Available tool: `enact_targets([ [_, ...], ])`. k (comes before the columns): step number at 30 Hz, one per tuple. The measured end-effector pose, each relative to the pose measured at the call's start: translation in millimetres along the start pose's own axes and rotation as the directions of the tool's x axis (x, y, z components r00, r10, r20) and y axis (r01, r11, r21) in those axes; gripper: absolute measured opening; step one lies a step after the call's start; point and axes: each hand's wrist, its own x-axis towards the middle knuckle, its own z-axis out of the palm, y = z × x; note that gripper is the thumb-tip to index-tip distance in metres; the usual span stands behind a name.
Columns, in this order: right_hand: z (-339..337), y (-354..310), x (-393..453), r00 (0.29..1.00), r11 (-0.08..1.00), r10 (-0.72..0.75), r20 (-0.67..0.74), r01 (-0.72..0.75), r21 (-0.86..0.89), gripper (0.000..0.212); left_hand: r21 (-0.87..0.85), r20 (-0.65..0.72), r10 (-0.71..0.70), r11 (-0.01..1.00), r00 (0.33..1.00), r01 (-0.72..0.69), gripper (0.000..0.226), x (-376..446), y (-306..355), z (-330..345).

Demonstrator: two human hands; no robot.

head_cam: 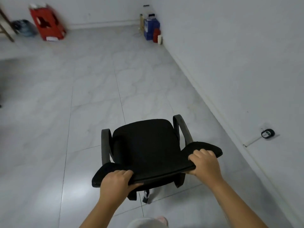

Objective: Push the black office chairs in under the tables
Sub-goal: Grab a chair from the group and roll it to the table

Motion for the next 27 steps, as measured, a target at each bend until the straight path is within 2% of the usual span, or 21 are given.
enact_targets([
  [2,8,19,9,0.996,0.997,-0.071,-0.058,0.073,0.028,0.05,0.008,-0.012,-0.05,0.999,0.999,0.05,0.045,4,13,5],
  [4,13,39,19,0.984,0.986,-0.134,-0.115,0.144,0.086,0.068,0.031,-0.033,-0.109,0.994,0.994,0.11,0.038,10,30,8],
  [6,17,58,31,0.97,0.967,-0.2,-0.141,0.219,0.133,0.079,0.05,-0.066,-0.185,0.981,0.98,0.189,0.039,14,49,13],
  [9,25,91,50,0.939,0.926,-0.308,-0.155,0.333,0.178,0.08,0.059,-0.149,-0.304,0.947,0.941,0.315,0.049,22,82,22],
  [13,36,128,81,0.882,0.865,-0.444,-0.159,0.468,0.182,0.072,0.039,-0.267,-0.412,0.899,0.871,0.437,0.063,38,121,38],
  [15,39,143,99,0.847,0.83,-0.513,-0.141,0.531,0.171,0.053,0.039,-0.318,-0.452,0.872,0.834,0.487,0.077,50,135,41],
  [17,42,152,116,0.816,0.797,-0.559,-0.146,0.578,0.175,0.04,0.061,-0.348,-0.484,0.843,0.803,0.534,0.082,61,144,44],
  [27,80,162,220,0.703,0.677,-0.683,-0.198,0.711,0.191,0.039,0.091,-0.409,-0.523,0.792,0.748,0.603,0.079,128,107,58],
])
